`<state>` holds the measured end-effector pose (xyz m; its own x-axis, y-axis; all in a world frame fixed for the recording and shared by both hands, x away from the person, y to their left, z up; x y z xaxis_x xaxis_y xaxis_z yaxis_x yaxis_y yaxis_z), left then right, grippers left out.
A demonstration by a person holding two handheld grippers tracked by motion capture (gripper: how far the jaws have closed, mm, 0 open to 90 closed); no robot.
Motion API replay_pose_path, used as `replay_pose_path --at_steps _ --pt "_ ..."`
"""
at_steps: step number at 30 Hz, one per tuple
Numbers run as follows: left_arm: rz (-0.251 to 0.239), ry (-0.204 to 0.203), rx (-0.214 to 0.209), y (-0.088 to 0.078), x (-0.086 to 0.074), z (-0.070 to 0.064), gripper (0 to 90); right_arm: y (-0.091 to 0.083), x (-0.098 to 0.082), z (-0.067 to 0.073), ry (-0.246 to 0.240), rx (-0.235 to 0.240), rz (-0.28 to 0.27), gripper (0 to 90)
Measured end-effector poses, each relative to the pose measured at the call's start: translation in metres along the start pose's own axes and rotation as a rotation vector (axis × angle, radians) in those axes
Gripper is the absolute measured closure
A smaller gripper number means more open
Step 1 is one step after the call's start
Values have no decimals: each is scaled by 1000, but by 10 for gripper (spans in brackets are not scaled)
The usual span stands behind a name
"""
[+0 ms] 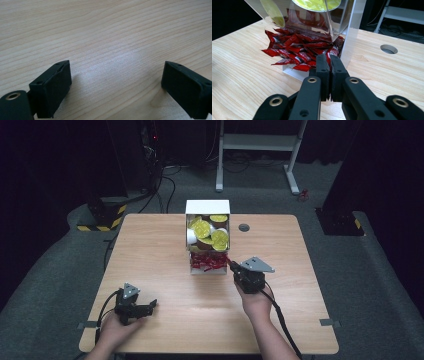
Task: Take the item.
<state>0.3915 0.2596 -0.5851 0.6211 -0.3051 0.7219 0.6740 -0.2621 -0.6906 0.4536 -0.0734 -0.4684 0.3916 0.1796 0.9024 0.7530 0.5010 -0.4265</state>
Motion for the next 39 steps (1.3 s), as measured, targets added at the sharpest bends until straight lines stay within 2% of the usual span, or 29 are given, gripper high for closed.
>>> replay_pose_path --at_steps 16,39 --pt "0 0 0 0 0 0 96 -18 1 3 -11 8 -26 878" --pt "0 1 1 0 0 0 96 -44 -3 -2 17 15 -69 880"
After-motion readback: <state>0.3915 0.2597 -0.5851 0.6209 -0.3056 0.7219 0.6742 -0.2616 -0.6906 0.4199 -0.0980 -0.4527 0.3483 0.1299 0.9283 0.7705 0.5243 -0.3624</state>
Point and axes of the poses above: each handheld gripper's, and its own axes: y roughly forward along the jaws, x roughly out of its top, z roughly to its left, the point moved 8 cm from there along y, roughly forward along the jaws, and after that the axes turned 3 degrees about y, right-handed, at the moved point
